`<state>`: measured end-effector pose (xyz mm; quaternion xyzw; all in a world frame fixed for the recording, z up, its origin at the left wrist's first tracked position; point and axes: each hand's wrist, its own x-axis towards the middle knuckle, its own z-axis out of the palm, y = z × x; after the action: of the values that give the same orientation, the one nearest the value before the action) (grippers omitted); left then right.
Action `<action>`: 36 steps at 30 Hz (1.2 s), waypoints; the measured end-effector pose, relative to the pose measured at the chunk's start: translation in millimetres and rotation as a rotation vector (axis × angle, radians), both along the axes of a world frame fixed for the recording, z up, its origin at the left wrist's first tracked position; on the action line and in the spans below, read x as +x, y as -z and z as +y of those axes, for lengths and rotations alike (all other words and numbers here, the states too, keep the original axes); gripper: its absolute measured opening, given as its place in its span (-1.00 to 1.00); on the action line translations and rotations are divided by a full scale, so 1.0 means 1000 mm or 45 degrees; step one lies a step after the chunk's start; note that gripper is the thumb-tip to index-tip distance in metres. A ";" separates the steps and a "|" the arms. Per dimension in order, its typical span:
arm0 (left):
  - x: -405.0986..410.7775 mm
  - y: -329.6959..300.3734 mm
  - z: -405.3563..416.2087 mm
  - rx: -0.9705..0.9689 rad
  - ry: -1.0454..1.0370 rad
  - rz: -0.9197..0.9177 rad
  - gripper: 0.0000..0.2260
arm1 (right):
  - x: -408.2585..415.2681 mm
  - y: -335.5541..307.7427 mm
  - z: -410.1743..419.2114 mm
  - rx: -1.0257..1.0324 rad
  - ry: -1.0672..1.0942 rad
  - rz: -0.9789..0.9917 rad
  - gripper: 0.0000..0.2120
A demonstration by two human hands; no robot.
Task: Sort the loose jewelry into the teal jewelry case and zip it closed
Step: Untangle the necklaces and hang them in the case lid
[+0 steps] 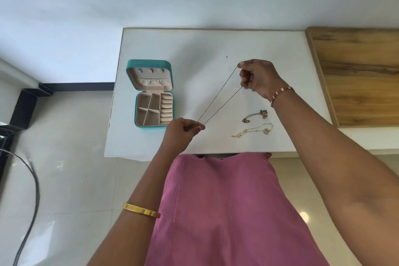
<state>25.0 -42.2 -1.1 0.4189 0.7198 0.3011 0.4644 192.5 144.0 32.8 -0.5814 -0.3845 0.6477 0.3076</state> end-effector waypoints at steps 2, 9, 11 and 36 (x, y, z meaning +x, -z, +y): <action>0.002 0.005 -0.002 -0.020 -0.052 -0.088 -0.88 | -0.003 0.007 -0.002 -0.011 -0.009 -0.014 -0.87; 0.004 0.014 -0.014 -0.132 -0.265 -0.294 -0.84 | -0.013 0.007 0.002 0.017 -0.011 -0.066 -0.86; 0.006 0.015 -0.013 -0.145 -0.291 -0.290 -0.82 | -0.016 0.002 0.007 0.031 -0.053 -0.101 -0.87; 0.026 0.025 0.040 -0.113 -0.593 -0.171 -0.86 | -0.100 0.035 0.088 0.401 -0.600 -0.732 -0.77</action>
<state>51.0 -2.7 -26.3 0.1998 0.7770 0.3954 0.4473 92.9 231.7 -2.5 -0.5804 -0.6722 0.4447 0.1161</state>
